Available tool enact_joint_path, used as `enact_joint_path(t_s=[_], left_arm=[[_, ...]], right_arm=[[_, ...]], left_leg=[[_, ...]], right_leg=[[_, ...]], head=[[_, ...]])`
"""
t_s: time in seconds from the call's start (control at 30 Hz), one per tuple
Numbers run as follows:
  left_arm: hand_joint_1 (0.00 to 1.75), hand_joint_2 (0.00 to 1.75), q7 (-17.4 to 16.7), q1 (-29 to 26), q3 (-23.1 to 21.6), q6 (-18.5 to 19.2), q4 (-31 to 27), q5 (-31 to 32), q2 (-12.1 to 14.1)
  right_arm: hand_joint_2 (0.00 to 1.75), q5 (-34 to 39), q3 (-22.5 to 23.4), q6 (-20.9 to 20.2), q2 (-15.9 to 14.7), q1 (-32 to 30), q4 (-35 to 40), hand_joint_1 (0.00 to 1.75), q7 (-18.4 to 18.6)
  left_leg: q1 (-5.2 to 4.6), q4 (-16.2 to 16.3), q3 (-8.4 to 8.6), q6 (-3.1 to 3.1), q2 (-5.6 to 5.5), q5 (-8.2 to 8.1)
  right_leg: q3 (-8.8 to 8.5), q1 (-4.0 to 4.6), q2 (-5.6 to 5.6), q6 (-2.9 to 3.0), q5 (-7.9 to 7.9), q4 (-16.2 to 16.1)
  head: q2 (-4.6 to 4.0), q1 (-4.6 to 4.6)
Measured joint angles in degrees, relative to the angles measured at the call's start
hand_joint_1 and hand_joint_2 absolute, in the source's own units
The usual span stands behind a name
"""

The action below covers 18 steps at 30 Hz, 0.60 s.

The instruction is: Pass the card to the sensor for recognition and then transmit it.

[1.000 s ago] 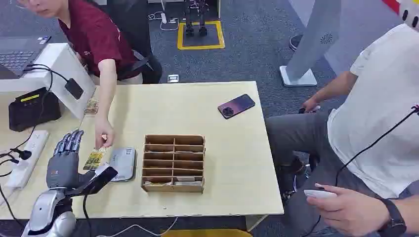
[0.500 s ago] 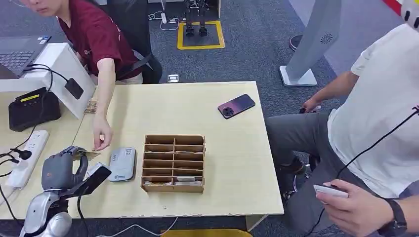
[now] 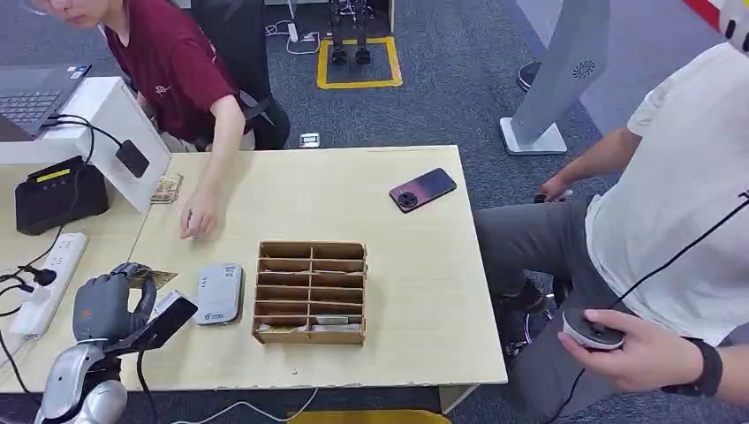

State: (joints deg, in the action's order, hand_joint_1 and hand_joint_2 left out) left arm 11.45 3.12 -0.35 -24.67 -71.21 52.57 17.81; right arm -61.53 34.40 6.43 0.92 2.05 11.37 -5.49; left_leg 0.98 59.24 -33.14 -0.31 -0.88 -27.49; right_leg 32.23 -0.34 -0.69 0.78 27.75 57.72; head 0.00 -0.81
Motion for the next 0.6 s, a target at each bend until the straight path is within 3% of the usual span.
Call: enact_joint_path(t_s=[0.27, 0.37, 0.5, 0.6], left_arm=[[1.75, 1.75, 0.1, 0.0, 0.0, 0.0, 0.0, -0.2, 0.0], [1.75, 1.75, 1.7, -0.1, 0.3, 0.0, -0.1, -1.8, -0.1], [1.75, 1.75, 6.7, -1.1, 0.7, -0.2, -1.7, -6.9, -0.2], [1.75, 1.75, 7.0, -1.5, 1.7, 3.1, -3.3, -13.0, -1.0]], right_arm=[[0.0, 0.0, 0.1, 0.0, 0.0, 0.0, 0.0, 0.0, 0.0], [0.0, -0.5, 0.2, 0.0, 0.0, 0.0, 0.0, 0.0, 0.0], [0.0, -1.0, 0.3, 0.0, 0.0, 0.0, 0.0, 0.0, 0.0], [0.0, -1.0, 0.4, 0.0, 0.0, 0.0, 0.0, 0.0, 0.0]], left_leg=[[0.0, 0.0, 0.0, 0.0, 0.0, 0.0], [0.0, 0.0, 0.0, 0.0, 0.0, 0.0], [0.0, 0.0, 0.0, 0.0, 0.0, 0.0], [0.0, 0.0, 0.0, 0.0, -0.02, 0.0]], right_leg=[[0.0, 0.0, 0.0, 0.0, 0.0, 0.0], [0.0, 0.0, 0.0, 0.0, 0.0, 0.0], [0.0, 0.0, -0.01, 0.0, 0.0, 0.0], [0.01, 0.0, 0.01, 0.0, 0.0, 0.0]], head=[[0.0, 0.0], [0.0, 0.0], [0.0, 0.0], [0.0, -0.02]])
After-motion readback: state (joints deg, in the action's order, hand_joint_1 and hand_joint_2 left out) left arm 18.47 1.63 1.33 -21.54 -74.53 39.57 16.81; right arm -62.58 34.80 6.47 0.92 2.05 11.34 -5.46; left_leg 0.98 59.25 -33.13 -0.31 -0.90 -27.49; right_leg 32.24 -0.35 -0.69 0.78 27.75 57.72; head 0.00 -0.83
